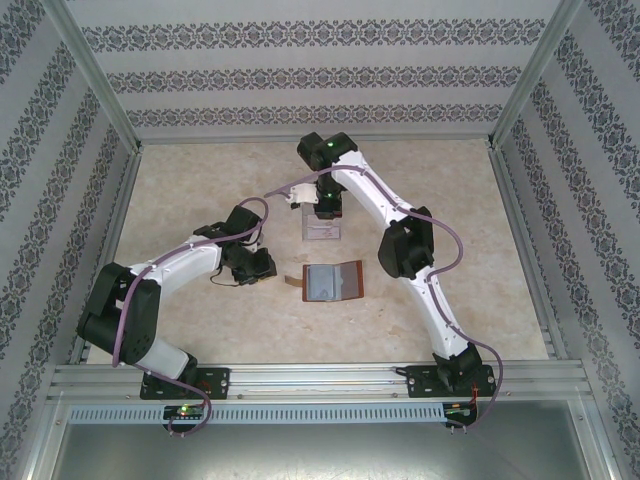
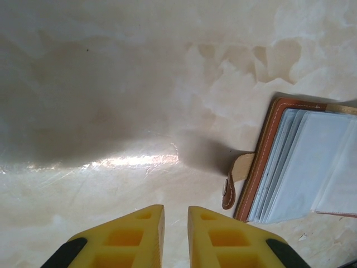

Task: Take the credit cards out of the card holder

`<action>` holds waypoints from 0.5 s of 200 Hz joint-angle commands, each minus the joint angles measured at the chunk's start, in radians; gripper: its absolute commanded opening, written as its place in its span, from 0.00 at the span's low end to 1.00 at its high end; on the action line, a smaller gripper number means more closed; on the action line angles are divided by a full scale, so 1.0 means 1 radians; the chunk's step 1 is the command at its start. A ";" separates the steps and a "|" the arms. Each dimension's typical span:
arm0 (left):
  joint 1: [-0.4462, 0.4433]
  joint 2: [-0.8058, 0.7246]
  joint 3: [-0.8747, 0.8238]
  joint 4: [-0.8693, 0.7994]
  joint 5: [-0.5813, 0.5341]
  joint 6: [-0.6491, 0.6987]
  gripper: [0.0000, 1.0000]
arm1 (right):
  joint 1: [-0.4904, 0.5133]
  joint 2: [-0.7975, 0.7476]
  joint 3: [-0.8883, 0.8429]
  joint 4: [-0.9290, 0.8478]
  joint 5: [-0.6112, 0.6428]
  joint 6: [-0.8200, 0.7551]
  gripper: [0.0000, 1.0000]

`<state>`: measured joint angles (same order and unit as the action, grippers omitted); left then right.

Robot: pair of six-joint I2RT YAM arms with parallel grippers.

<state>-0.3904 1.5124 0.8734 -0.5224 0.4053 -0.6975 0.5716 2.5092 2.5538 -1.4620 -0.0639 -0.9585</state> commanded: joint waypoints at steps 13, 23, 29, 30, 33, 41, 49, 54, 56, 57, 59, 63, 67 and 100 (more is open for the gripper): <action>0.014 -0.036 -0.022 -0.013 -0.023 -0.014 0.18 | 0.005 0.039 0.025 -0.030 -0.017 -0.022 0.01; 0.016 -0.038 -0.022 -0.013 -0.023 -0.014 0.18 | 0.005 0.041 0.025 -0.034 -0.026 -0.022 0.01; 0.016 -0.038 -0.022 -0.013 -0.022 -0.013 0.18 | 0.005 0.043 0.024 -0.035 -0.032 -0.023 0.01; 0.016 -0.037 -0.023 -0.013 -0.022 -0.013 0.18 | 0.005 0.043 0.024 -0.035 -0.033 -0.022 0.01; 0.016 -0.038 -0.024 -0.013 -0.022 -0.013 0.18 | 0.005 0.044 0.023 -0.035 -0.034 -0.022 0.01; 0.016 -0.038 -0.025 -0.013 -0.022 -0.013 0.18 | 0.005 0.046 0.022 -0.034 -0.036 -0.020 0.01; 0.016 -0.038 -0.025 -0.012 -0.022 -0.014 0.18 | 0.005 0.051 0.019 -0.034 -0.033 -0.017 0.02; 0.016 -0.039 -0.025 -0.011 -0.021 -0.014 0.18 | 0.005 0.052 0.020 -0.034 -0.033 -0.016 0.02; 0.016 -0.038 -0.025 -0.011 -0.022 -0.014 0.18 | 0.005 0.054 0.020 -0.034 -0.032 -0.016 0.02; 0.016 -0.038 -0.025 -0.011 -0.021 -0.013 0.18 | 0.007 0.055 0.019 -0.034 -0.032 -0.016 0.02; 0.015 -0.038 -0.026 -0.011 -0.021 -0.013 0.18 | 0.007 0.056 0.020 -0.034 -0.033 -0.016 0.02; 0.016 -0.039 -0.025 -0.013 -0.022 -0.013 0.18 | 0.007 0.059 0.019 -0.034 -0.033 -0.016 0.02; 0.016 -0.040 -0.026 -0.013 -0.021 -0.014 0.18 | 0.006 0.060 0.019 -0.035 -0.034 -0.014 0.02; 0.018 -0.046 -0.033 -0.013 -0.025 -0.014 0.18 | 0.007 0.072 0.020 -0.033 -0.039 -0.011 0.05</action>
<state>-0.3901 1.4967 0.8593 -0.5228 0.4004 -0.6979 0.5720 2.5542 2.5538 -1.4662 -0.0769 -0.9653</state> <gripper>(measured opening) 0.182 0.058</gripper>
